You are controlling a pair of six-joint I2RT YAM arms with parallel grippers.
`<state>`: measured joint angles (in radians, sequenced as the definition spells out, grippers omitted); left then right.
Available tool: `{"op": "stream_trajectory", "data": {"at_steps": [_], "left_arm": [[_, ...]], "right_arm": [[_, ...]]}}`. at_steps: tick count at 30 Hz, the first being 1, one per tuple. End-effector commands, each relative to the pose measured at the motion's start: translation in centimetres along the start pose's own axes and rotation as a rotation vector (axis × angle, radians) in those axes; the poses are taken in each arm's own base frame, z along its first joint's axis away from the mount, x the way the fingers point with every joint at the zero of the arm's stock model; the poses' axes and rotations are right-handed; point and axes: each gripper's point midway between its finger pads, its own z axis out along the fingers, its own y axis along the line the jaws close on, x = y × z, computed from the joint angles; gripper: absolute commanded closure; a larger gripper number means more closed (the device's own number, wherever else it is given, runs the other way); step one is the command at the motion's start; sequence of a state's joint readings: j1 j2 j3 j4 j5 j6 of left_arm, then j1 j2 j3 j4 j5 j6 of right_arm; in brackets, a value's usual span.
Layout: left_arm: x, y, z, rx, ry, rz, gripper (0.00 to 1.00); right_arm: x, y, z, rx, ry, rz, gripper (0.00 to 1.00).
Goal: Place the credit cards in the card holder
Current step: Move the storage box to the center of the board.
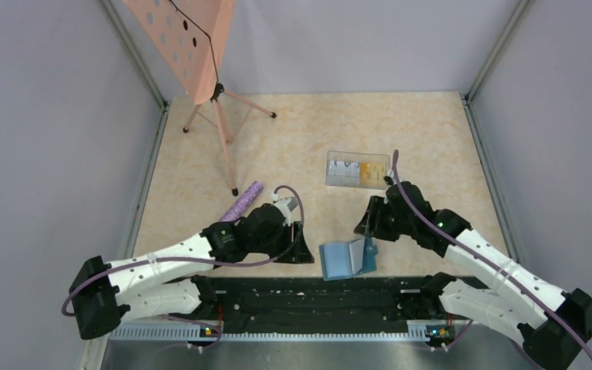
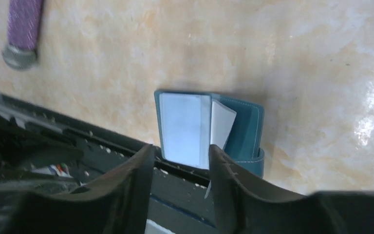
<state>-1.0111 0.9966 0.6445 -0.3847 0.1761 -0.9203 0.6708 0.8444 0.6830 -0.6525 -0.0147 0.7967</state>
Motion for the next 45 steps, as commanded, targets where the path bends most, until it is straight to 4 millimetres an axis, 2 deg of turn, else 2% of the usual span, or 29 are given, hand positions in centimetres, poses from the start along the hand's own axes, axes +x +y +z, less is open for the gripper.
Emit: {"op": "stream_trajectory", "data": {"at_steps": [1, 3, 4, 8, 15, 17, 20, 23, 25, 29, 35, 40, 45], "left_arm": [[-0.1, -1.3, 1.4, 0.057, 0.025, -0.022, 0.48], [0.0, -1.4, 2.0, 0.059, 0.039, -0.034, 0.49], [0.1, -1.3, 2.4, 0.058, 0.047, -0.041, 0.49], [0.4, -1.3, 3.6, 0.065, 0.068, -0.063, 0.5], [1.1, -0.9, 6.5, 0.058, 0.115, -0.094, 0.54], [1.2, -0.9, 7.3, 0.053, 0.124, -0.101, 0.54], [1.3, -0.9, 8.5, 0.029, 0.136, -0.093, 0.54], [1.2, -1.2, 9.3, 0.003, 0.147, -0.072, 0.54], [1.1, -1.3, 9.6, -0.019, 0.148, -0.054, 0.54], [0.9, -1.8, 9.4, -0.04, 0.136, -0.012, 0.54], [0.6, -2.4, 8.3, -0.058, 0.114, 0.02, 0.54], [0.5, -2.8, 7.3, -0.044, 0.095, 0.026, 0.54], [0.6, -3.1, 6.8, -0.042, 0.101, 0.042, 0.54]], "right_arm": [[1.4, 2.4, 0.5, -0.124, 0.134, -0.079, 0.71], [2.3, 2.3, 1.5, -0.135, 0.171, -0.067, 0.97], [2.9, 1.7, 2.1, -0.116, 0.193, -0.063, 1.0], [5.2, -2.0, 4.3, 0.03, 0.267, -0.052, 1.0], [8.7, -8.4, 5.8, 0.291, 0.374, -0.047, 1.0], [9.6, -8.9, 6.2, 0.304, 0.408, -0.042, 1.0], [10.1, -8.7, 6.7, 0.28, 0.425, -0.035, 1.0], [9.3, -7.6, 6.6, 0.237, 0.403, -0.042, 1.0], [8.3, -6.6, 6.2, 0.201, 0.37, -0.048, 0.96], [6.3, -4.5, 5.1, 0.144, 0.308, -0.056, 0.73], [3.7, -1.7, 4.2, 0.074, 0.245, -0.07, 0.57], [0.5, -1.3, 4.2, 0.092, 0.204, -0.078, 0.51], [-4.1, -2.3, 4.3, 0.12, 0.171, -0.064, 0.43]]}}
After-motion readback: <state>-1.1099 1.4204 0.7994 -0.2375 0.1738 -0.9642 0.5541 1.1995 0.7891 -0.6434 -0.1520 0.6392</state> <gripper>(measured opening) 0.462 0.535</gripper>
